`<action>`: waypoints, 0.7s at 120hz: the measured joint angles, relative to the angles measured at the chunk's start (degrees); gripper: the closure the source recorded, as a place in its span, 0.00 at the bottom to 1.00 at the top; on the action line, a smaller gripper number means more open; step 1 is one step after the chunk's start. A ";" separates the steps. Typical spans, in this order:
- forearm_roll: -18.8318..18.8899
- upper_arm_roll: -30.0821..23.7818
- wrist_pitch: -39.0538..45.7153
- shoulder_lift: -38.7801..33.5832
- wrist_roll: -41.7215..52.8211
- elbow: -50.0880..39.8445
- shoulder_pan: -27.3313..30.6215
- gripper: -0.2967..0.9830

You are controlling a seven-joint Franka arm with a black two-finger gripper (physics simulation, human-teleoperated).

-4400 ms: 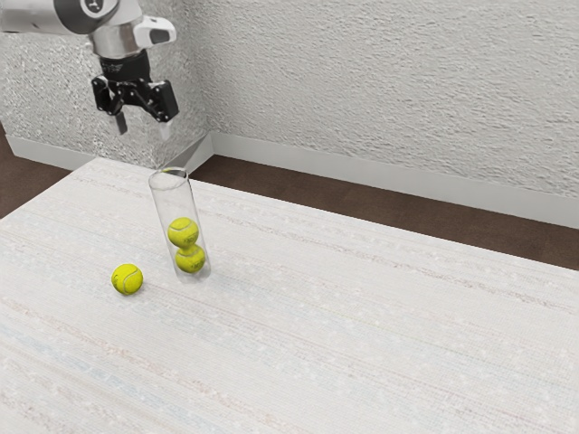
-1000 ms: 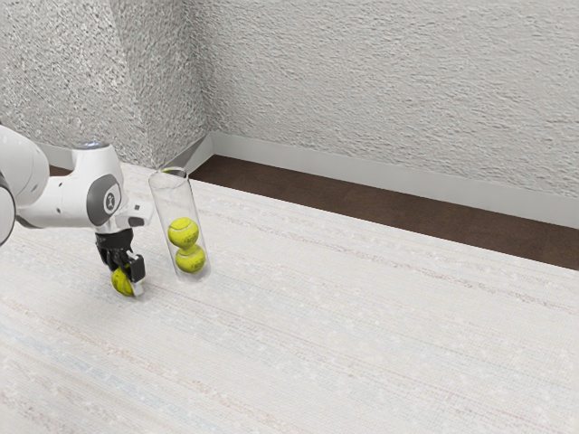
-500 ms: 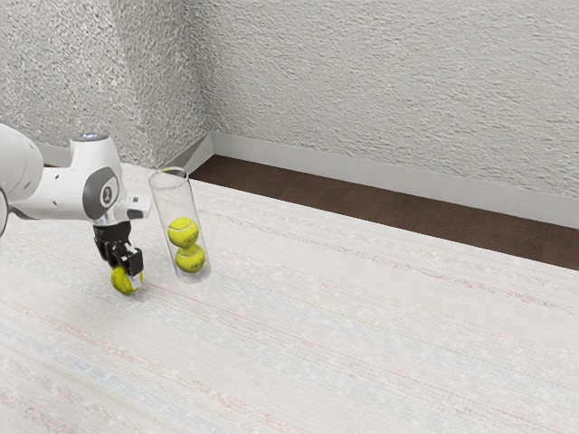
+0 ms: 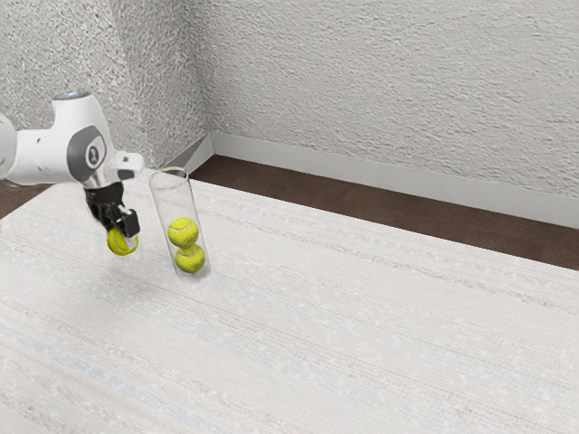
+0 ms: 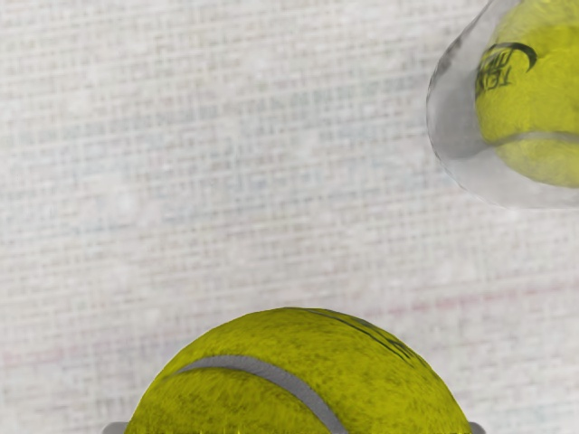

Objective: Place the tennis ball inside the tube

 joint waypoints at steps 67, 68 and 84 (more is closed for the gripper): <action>3.50 -8.20 -25.78 2.38 -2.04 32.82 -0.40 0.49; 3.50 -8.32 -25.94 2.50 -2.12 32.94 -0.44 0.49; 3.68 -9.39 -27.71 3.25 -3.31 33.52 -0.67 0.50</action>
